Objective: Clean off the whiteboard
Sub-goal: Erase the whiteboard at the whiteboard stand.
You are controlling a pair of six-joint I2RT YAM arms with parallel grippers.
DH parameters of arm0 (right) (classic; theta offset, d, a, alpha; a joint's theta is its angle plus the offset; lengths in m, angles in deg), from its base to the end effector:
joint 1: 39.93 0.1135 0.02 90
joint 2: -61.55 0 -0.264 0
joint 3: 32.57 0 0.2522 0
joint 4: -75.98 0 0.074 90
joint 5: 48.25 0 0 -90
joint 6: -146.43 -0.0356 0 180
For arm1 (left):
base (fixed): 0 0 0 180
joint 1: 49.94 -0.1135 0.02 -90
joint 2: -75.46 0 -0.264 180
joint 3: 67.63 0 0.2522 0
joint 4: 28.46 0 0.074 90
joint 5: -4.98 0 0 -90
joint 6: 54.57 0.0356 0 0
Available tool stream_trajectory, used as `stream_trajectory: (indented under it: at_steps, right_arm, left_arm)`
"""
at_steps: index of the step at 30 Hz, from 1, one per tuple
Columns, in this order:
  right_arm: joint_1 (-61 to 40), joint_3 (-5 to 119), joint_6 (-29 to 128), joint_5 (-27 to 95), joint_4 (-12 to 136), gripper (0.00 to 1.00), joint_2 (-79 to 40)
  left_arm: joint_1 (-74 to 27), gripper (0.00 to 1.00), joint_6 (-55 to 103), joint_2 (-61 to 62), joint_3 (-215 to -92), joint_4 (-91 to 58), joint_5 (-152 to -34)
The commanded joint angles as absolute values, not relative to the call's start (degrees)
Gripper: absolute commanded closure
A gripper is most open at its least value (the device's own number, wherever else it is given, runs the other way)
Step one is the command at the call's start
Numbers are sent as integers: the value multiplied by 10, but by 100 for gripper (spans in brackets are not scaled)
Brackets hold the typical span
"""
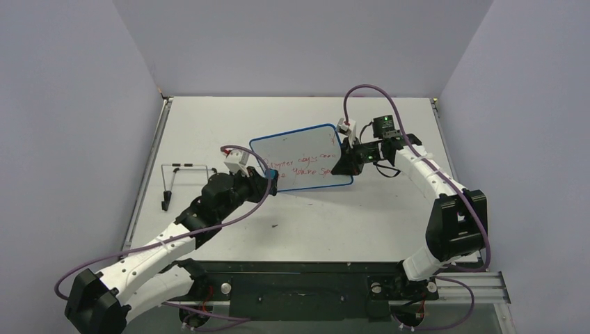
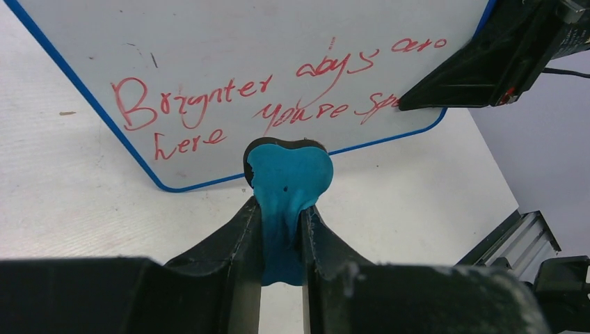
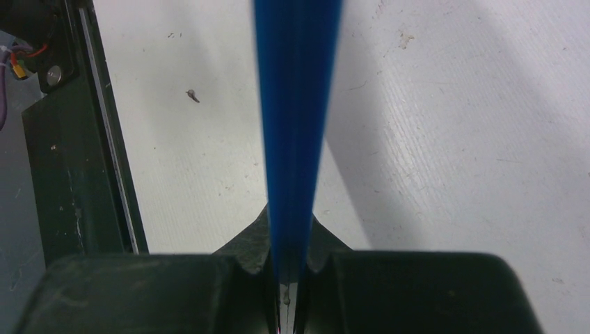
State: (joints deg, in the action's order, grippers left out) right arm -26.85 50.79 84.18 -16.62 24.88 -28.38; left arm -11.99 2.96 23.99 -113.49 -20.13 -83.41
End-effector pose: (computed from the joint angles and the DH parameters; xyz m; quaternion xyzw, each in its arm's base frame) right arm 0.3046 0.1019 0.2703 -0.4197 0.7385 0.4335 0.3009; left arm 0.1685 -0.1301 0.2690 0.0290 0.7871 -0.3461 0.5097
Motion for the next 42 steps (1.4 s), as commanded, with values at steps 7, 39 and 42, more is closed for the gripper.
stream_trajectory:
  at_steps: [7,39,42]
  right_arm:
    - [-256,498,801,-146,291,100,-293]
    - [-239,487,713,-136,354,100,-286]
    - [-239,488,712,-139,353,100,-285]
  left_arm:
    - [-15,100,110,172,-1193,-246,-696]
    - [70,100,253,-166,-1473,-405,-541]
    - [65,100,255,-181,-1487,-394,-562]
